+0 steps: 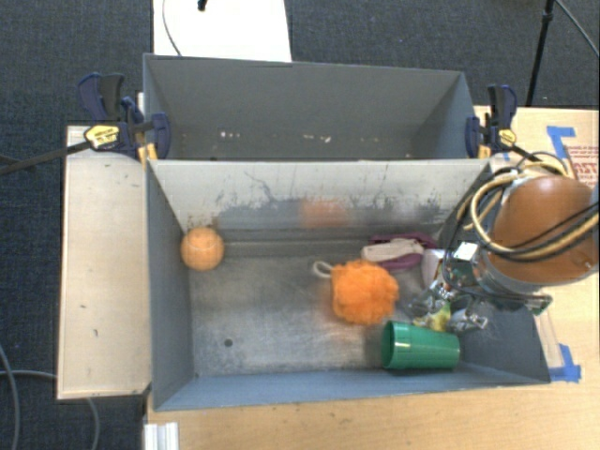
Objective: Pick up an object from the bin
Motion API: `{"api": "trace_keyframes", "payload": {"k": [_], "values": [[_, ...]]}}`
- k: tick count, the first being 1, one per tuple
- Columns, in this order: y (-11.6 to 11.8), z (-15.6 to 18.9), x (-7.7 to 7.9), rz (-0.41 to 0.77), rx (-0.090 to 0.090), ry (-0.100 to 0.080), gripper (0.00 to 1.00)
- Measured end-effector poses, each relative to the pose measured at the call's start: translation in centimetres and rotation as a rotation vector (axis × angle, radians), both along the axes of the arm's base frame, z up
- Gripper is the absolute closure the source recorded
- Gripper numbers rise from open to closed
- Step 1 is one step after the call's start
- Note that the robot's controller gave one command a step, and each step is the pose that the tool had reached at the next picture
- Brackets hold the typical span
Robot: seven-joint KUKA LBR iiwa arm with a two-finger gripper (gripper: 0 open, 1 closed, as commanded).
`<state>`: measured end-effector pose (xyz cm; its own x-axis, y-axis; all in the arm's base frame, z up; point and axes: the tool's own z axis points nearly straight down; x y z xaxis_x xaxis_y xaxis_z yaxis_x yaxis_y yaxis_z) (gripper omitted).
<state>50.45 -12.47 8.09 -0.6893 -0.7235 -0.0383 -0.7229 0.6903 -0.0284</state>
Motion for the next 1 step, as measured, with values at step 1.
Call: {"api": "trace_keyframes", "payload": {"k": [1], "values": [[1.21, 16.73, 0.66, -0.014, -0.009, 0.038, 1.0]]}}
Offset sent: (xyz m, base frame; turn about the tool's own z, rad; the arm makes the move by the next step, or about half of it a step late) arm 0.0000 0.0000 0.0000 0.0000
